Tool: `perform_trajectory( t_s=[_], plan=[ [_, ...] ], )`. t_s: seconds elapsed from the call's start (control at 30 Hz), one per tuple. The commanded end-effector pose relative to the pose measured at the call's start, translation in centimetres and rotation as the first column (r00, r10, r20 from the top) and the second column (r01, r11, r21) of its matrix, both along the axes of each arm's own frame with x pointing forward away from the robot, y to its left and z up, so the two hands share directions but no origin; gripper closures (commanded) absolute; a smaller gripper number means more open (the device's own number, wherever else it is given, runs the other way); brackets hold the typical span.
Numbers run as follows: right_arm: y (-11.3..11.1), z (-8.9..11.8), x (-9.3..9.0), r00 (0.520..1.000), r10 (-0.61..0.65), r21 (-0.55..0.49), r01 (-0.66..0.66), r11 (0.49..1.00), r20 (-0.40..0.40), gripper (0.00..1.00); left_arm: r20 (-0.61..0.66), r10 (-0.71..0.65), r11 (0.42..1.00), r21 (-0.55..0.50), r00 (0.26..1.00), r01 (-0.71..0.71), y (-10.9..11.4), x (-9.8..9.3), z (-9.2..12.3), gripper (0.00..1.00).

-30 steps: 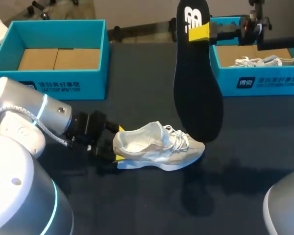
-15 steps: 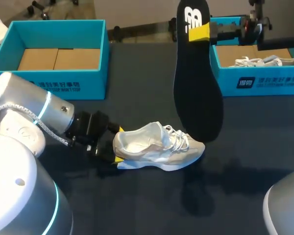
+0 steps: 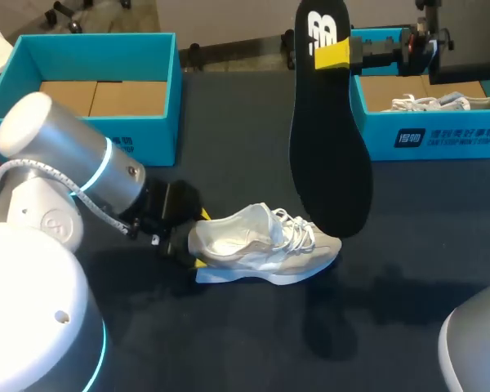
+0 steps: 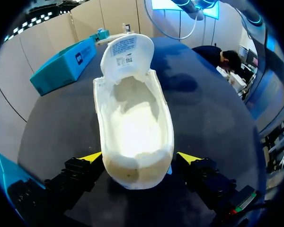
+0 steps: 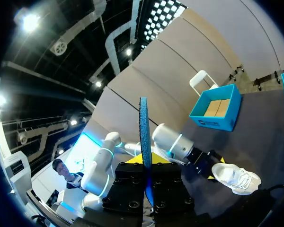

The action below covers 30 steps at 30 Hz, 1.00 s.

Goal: Take the shoe out of the shoebox, open the shoe tongue, remove and reinsert the insole, then place the shoe into the shoebox

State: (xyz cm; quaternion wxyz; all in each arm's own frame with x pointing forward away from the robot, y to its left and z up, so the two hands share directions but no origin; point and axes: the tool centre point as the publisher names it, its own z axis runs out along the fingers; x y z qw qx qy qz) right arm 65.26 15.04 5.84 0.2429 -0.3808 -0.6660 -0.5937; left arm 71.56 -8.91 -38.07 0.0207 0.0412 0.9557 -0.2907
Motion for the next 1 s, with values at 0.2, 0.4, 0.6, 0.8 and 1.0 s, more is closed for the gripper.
perform_trajectory(
  t_s=[0.2, 0.4, 0.6, 0.8, 1.0],
  plan=[
    [0.3, 0.0, 0.2, 1.000, -0.001, -0.002, 0.001, 1.000, -0.003, 1.00, -0.004, 0.014, 0.968, 0.250, 1.000, -0.012, 0.1, 0.5, 1.1, 0.00],
    [0.3, 0.0, 0.2, 1.000, -0.001, -0.002, 0.001, 1.000, -0.003, 1.00, 0.023, -0.005, 0.944, 0.329, 1.000, -0.003, -0.1, 0.5, 1.6, 0.00],
    [0.3, 0.0, 0.2, 1.000, -0.001, -0.002, 0.001, 1.000, -0.003, 1.00, 0.020, -0.004, 0.912, 0.409, 1.000, -0.004, -0.2, 0.6, 1.5, 0.00],
    [0.3, 0.0, 0.2, 1.000, -0.001, -0.002, 0.001, 1.000, -0.003, 1.00, 0.038, -0.024, 0.885, 0.466, 0.999, 0.004, -0.3, 0.5, 1.6, 0.00],
    [0.3, 0.0, 0.2, 1.000, -0.001, -0.002, 0.001, 1.000, -0.003, 1.00, 0.049, -0.006, 0.879, 0.476, 0.999, -0.018, -0.3, 0.5, 1.9, 0.00]
  ],
)
